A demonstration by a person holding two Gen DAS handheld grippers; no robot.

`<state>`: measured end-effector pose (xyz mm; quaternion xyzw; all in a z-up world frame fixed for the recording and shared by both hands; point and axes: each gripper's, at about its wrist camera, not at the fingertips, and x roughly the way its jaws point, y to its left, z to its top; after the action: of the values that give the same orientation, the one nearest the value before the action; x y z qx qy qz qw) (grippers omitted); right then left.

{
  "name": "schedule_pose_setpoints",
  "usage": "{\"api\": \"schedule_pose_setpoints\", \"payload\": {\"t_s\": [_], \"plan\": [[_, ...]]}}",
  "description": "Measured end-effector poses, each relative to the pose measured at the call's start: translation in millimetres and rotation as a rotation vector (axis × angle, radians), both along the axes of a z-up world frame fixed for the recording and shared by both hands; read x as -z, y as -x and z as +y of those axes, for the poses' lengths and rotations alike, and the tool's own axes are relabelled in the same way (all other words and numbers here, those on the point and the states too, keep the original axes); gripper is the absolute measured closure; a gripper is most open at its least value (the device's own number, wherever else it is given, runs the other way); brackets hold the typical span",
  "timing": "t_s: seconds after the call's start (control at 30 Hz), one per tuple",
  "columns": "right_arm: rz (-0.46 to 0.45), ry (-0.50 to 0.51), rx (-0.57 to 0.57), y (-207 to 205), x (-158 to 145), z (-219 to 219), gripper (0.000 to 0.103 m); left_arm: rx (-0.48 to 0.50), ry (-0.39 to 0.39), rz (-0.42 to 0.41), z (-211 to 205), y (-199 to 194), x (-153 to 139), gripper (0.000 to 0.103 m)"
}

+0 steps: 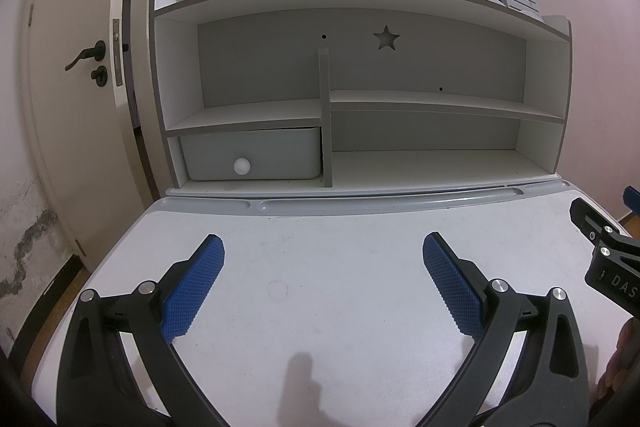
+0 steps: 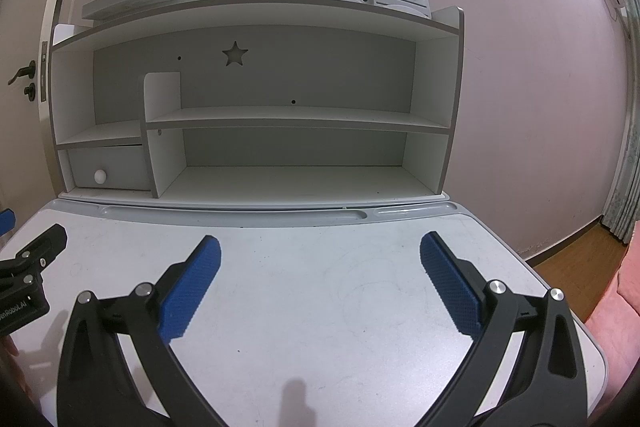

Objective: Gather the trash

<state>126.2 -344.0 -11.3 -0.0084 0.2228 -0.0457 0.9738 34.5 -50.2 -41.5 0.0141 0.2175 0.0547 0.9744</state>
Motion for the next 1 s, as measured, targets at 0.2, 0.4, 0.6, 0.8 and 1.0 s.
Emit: {"api": "schedule_pose_setpoints", "payload": {"t_s": [0.2,0.4,0.6,0.8,1.0], "plan": [[-0.001,0.000,-0.001,0.3,-0.2,-0.4,0.007,0.000,0.001,0.000,0.2,-0.3,0.1,0.006],[0.000,0.000,0.000,0.3,-0.1,-0.6,0.007,-0.001,0.000,-0.001,-0.1,0.1,0.2,0.006],[0.000,0.000,-0.001,0.5,0.1,-1.2,0.006,0.000,0.004,0.003,0.4,-0.2,0.6,0.006],[0.009,-0.003,0.006,0.4,0.7,-3.1,0.007,0.024,0.069,0.106,5.7,-15.5,8.5,0.006],[0.032,-0.035,0.024,-2.8,2.0,-9.8,0.007,0.043,0.090,0.148,8.2,-21.3,14.2,0.006]]}}
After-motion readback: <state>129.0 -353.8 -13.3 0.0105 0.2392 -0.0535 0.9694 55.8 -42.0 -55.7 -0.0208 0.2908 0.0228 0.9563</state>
